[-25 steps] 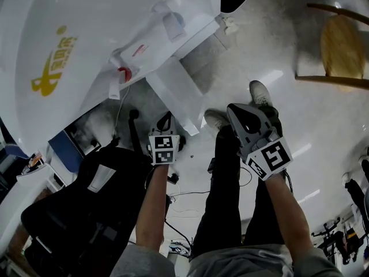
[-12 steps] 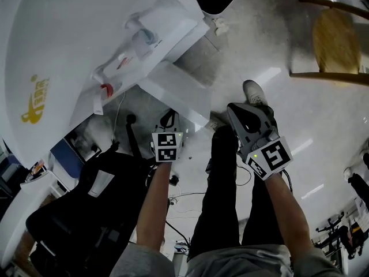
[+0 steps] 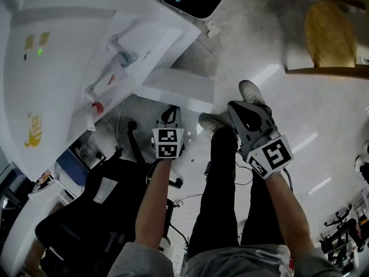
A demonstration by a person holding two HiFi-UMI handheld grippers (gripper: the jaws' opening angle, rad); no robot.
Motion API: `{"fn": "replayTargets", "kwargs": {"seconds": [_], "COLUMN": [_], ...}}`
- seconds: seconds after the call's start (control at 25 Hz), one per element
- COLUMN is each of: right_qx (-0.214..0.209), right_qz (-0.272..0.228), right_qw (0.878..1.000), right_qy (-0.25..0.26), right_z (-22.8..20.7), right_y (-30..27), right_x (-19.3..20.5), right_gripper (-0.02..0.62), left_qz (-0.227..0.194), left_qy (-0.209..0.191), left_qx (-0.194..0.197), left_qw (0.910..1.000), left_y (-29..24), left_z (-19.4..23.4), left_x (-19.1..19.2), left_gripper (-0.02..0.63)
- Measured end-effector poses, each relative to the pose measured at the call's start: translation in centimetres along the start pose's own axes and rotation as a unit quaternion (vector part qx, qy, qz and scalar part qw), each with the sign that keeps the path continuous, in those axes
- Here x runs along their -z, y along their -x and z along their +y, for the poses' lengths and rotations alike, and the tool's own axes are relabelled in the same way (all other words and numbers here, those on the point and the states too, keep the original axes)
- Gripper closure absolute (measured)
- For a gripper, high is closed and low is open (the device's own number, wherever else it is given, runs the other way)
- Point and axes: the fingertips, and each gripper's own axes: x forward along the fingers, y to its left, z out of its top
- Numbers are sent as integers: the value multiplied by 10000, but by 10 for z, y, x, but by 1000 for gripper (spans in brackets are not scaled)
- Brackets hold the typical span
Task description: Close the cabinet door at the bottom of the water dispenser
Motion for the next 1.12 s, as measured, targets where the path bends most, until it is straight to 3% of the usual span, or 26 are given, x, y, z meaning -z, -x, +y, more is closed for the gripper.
{"fn": "replayTargets", "kwargs": {"seconds": [0.36,0.92,1.12], "right_qx": [187,551,643], "right_qz": [-105,-344,-378], "right_qw": [9997,9975,9968], "right_qy": [-126,-264,-283], "right_z": [-15,-34,-38], "right_y": [4,8,9], "right_x": [-5,-19,-19], "right_gripper": [586,586,586], "left_qz": [-84,-288,-345], "left_qy": [-181,124,53], "left_qx": [126,176,151], "left_qw": [9997,9994,9993], "left_y": [-17,-38,-43], "left_z": [0,19,29], "left_x": [-35,-76,-85], "left_gripper": [600,600,600]}}
